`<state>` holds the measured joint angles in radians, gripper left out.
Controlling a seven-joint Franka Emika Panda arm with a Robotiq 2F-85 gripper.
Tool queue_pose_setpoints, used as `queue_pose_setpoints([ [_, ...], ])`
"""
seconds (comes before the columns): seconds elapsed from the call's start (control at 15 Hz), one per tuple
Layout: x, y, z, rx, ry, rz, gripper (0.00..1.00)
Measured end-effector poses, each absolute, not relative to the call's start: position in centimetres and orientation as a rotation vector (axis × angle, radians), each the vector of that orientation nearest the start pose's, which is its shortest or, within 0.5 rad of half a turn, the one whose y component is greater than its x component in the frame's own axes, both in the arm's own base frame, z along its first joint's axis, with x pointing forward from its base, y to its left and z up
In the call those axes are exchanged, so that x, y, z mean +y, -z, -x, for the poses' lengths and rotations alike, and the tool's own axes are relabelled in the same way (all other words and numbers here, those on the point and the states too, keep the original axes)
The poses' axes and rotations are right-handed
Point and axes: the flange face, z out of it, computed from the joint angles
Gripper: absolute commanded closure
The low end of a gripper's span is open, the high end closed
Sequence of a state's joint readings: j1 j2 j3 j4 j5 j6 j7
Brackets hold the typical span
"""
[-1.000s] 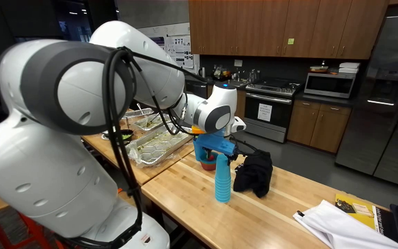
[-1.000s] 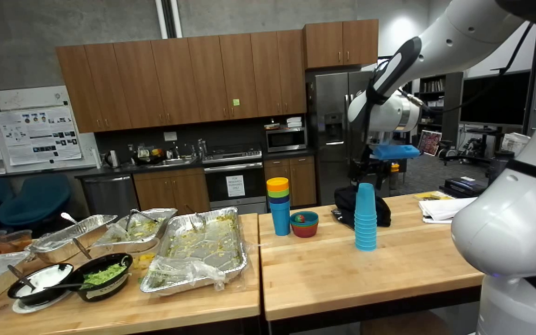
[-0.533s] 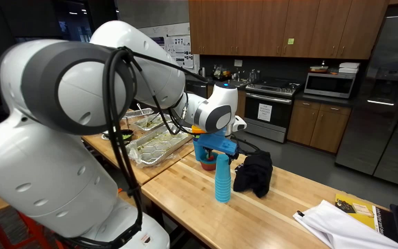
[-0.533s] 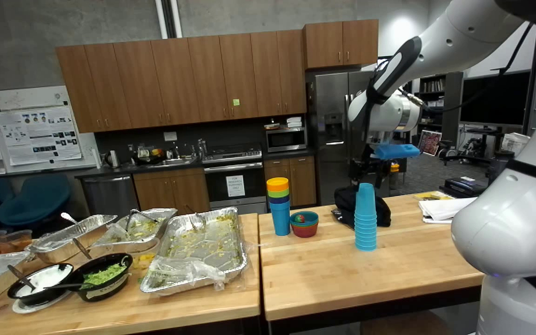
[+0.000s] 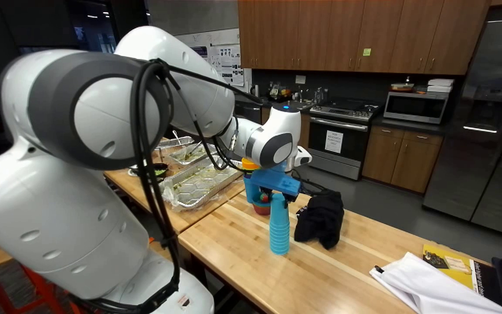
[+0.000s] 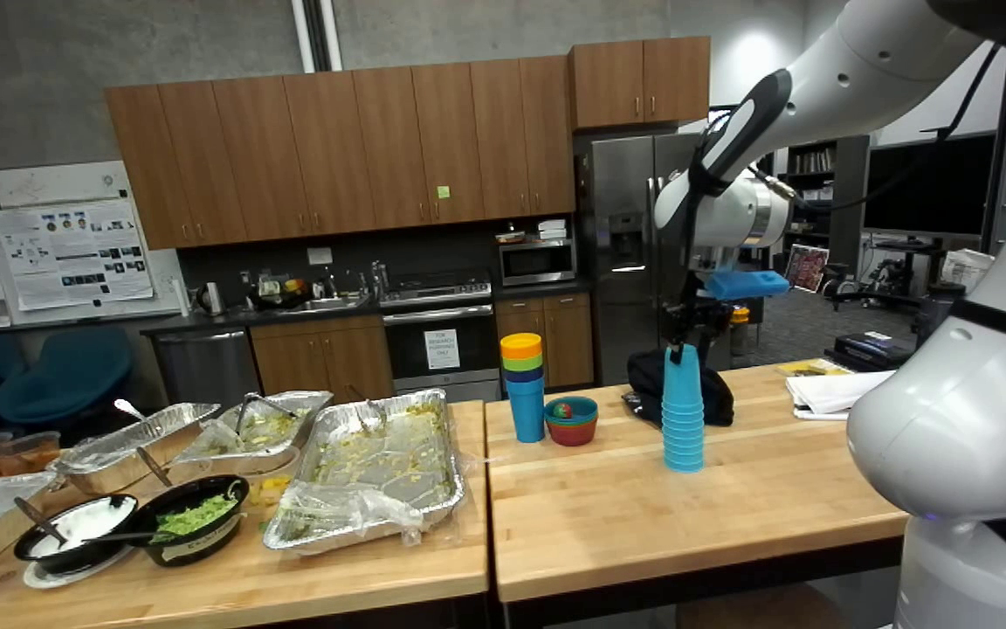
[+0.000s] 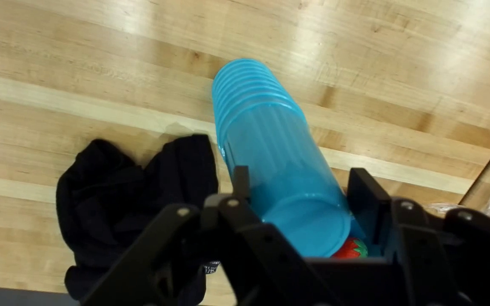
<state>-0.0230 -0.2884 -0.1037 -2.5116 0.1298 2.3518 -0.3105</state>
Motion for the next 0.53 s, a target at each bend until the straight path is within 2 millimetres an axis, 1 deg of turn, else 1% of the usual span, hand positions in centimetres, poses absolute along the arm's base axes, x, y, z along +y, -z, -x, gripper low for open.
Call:
queue_pose_setpoints([
  [0.53, -5.48, -39.74, -44.18, -0.18, 0.233, 3.032, 0.66],
])
